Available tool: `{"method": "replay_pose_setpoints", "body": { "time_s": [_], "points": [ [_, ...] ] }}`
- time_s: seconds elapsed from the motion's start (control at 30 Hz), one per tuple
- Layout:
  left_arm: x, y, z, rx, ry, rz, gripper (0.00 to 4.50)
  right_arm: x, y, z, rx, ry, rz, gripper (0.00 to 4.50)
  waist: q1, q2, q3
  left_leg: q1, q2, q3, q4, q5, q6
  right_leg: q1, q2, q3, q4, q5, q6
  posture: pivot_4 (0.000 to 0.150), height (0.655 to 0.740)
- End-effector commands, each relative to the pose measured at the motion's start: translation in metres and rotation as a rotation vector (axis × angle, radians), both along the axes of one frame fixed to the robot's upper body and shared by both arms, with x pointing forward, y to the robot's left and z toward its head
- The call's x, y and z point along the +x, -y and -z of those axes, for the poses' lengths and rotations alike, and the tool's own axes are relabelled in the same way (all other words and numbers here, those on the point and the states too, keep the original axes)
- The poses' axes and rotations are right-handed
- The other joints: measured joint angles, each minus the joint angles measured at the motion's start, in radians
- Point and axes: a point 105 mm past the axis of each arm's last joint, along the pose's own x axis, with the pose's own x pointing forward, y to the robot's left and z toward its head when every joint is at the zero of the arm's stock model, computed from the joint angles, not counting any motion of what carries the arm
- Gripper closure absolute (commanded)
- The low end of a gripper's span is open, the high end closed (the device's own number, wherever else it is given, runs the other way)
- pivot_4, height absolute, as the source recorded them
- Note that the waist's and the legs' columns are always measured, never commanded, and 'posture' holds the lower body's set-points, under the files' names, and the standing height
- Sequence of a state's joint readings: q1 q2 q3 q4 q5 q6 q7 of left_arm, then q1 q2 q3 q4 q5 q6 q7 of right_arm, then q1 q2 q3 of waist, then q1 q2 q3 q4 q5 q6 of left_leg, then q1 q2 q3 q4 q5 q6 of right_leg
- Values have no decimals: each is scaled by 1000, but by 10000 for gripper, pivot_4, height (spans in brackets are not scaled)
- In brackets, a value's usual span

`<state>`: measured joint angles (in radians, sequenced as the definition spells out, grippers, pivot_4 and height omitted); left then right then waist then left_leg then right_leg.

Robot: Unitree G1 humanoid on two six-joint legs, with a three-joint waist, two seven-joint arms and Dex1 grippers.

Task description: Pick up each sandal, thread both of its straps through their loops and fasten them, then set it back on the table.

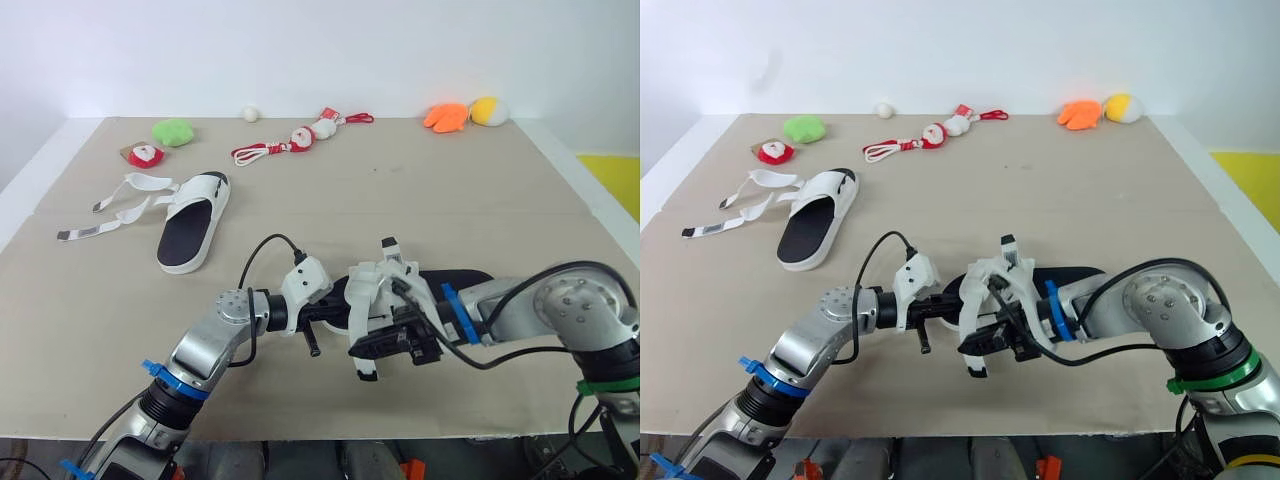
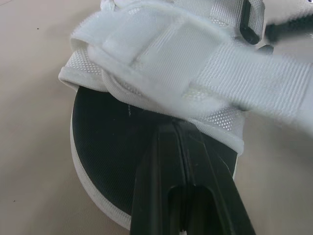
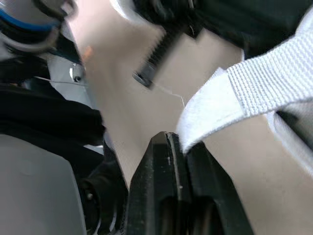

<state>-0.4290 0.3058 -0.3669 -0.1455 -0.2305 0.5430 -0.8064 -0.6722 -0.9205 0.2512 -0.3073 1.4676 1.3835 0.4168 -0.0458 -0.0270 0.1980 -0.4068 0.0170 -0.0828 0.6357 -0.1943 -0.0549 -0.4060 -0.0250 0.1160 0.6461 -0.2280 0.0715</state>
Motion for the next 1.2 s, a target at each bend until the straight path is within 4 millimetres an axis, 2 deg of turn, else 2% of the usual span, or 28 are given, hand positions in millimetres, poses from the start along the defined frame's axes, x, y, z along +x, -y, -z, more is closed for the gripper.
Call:
{"method": "replay_pose_setpoints", "body": {
  "time_s": [0.03,0.13,0.3,0.43,0.73,1.2],
  "points": [
    [0,-6,22,67,-56,-32,45000,12,-4,-30,74,51,-16,44625,-1,0,0,0,0,0,0,0,0,0,0,0,0,0,0,1500,7400],
    [1,-5,21,64,-54,-32,45000,31,-6,-43,89,59,23,44625,-1,0,0,0,0,0,0,0,1,0,0,0,0,1,0,1500,7400],
    [3,-4,21,58,-52,-34,45000,63,0,-49,68,55,131,44625,1,0,0,0,0,0,0,1,1,0,0,0,0,1,-1,1500,7400],
    [3,-4,21,56,-53,-38,45000,74,2,-52,58,51,151,44625,0,0,0,-1,0,0,0,1,1,0,0,0,0,1,-1,1500,7400],
    [2,-4,21,51,-55,-50,45000,68,10,-44,2,-1,98,44625,0,0,0,-1,0,0,0,1,1,-1,0,0,0,2,0,1500,7400],
    [3,-4,21,51,-54,-51,45000,57,16,-30,-68,24,27,44625,0,0,0,-1,-1,0,0,1,1,-1,0,0,-1,1,0,1500,7400]
  ]
}}
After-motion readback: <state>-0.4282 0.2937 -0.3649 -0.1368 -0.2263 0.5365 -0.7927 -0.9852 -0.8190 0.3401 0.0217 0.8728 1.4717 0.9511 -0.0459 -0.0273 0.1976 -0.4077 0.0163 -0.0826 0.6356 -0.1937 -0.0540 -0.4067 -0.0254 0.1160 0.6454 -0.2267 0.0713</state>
